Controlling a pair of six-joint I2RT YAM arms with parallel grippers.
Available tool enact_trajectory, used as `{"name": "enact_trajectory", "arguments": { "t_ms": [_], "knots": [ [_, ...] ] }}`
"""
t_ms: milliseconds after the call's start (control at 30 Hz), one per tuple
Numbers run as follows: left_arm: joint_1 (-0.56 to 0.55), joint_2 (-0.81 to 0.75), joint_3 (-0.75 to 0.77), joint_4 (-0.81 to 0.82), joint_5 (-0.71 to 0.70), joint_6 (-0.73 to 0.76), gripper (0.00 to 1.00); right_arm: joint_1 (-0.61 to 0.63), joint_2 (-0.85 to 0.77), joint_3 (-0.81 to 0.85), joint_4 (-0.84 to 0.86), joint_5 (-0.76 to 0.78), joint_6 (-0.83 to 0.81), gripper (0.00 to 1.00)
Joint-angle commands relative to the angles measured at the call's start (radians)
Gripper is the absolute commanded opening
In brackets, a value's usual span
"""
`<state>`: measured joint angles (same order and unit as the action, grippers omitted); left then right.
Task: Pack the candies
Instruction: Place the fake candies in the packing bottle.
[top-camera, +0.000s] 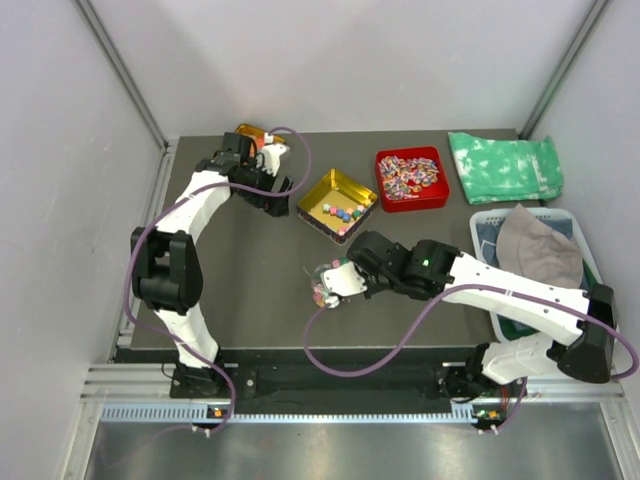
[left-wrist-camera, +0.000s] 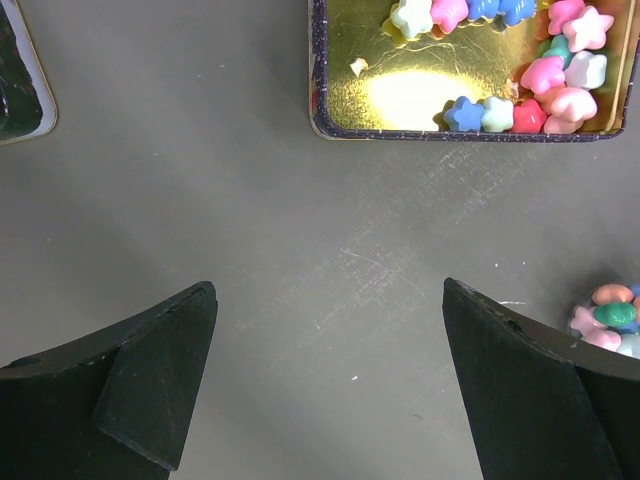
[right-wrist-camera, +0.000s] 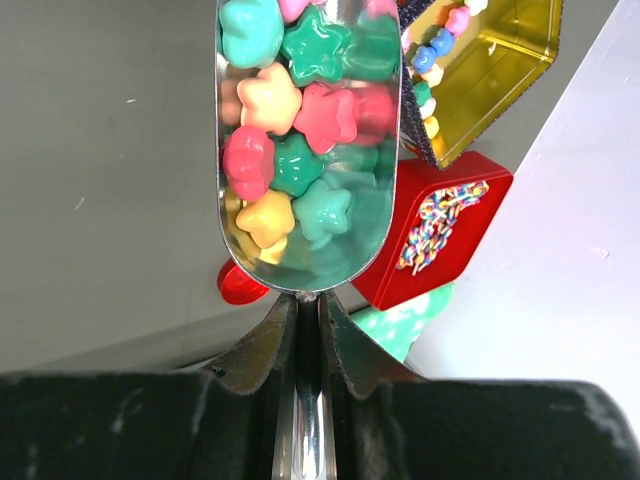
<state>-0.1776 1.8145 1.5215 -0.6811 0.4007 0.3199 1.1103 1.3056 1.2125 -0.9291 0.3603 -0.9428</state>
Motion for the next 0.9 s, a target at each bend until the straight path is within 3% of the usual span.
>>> {"name": "enact_trajectory", "arguments": {
  "t_ms": [0,867],
  "knots": [
    [0.009,-0.060,-0.012,0.038,0.026,-0.002,0.99,0.031,0.007,0.056,0.001,0.048,-0.019,0.00],
    [0.015,-0.072,-0.053,0.060,0.044,-0.007,0.99,0.063,0.020,0.079,-0.014,0.114,-0.077,0.00]
  ]
}}
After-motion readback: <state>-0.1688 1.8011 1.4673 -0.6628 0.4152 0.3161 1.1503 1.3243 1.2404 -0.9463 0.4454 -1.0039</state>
